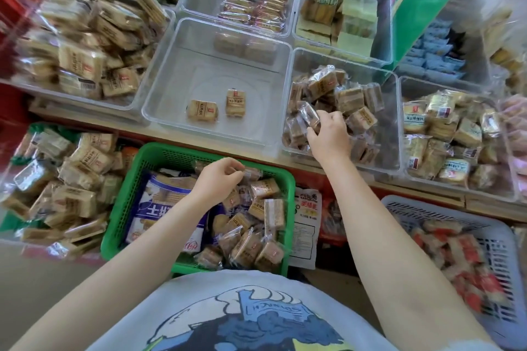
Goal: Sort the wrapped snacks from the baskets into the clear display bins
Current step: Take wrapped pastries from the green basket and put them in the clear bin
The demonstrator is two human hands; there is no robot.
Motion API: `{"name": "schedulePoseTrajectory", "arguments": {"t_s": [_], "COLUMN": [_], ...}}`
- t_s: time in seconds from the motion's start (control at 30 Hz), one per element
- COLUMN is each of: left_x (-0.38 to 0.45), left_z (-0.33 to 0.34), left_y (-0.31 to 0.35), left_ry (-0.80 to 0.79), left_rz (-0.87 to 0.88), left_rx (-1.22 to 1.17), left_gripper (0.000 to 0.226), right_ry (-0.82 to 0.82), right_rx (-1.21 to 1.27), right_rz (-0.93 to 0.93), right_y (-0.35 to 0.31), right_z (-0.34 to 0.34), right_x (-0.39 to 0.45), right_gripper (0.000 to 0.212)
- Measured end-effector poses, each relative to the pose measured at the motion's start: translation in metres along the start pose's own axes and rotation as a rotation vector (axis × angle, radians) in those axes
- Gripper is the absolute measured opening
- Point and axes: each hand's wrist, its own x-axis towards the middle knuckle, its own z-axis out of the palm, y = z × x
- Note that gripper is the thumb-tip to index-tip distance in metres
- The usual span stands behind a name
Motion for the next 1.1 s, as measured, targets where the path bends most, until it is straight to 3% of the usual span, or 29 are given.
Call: {"name": "schedulePoseTrajectory", "arguments": {"t_s": [0.07,0.2,0.3,0.4,0.5,0.67,0.87,0.97,1.1], "left_x": [0.001,0.009,0.016,0.026,0.032,0.035,0.031,0.018,-0.002], "left_z": [0.005,0.019,0.038,0.065,0.087,0.099,0.068,0.033,0.005], "left_y": [-0.009,-0.029,-0.035,-0.036,-0.037,-0.045,-0.044,-0.04,-0.017], "left_ry": [-0.02,-0.095,-0.129,-0.118,-0.127,-0.093,-0.14,-0.128,-0.122], "left_rz": [-0.036,-0.091,-0.073,-0.06,-0.063,-0.015,-0.087,-0.023,0.218], "left_rx": [0.049,0.154,0.243,0.328,0.324,0.37,0.373,0.329,0.317], "left_gripper": [0.016,0.017,0.023,0.048,0.064,0.061,0.065,0.064,0.063], "right_ry": [0.019,0.312,0.086,-0.224,-0.353,-0.398,-0.421,-0.393,-0.436], "right_rx": [0.039,0.137,0.272,0.253,0.254,0.214,0.19,0.195,0.15], "right_rz": [-0.011,-0.1,-0.108,-0.014,0.046,0.058,0.037,-0.053,-0.3], "right_y": [-0.006,-0.016,-0.021,-0.011,0.004,0.019,0.019,0.008,-0.016], "right_z": [0.004,0.007,0.023,0.049,0.062,0.062,0.062,0.059,0.049], "right_x": [-0.012,-0.061,-0.1,-0.127,-0.142,-0.151,-0.145,-0.137,-0.119], "right_gripper": [0.038,0.025,0.017,0.02,0.021,0.02,0.019,0.038,0.07]}}
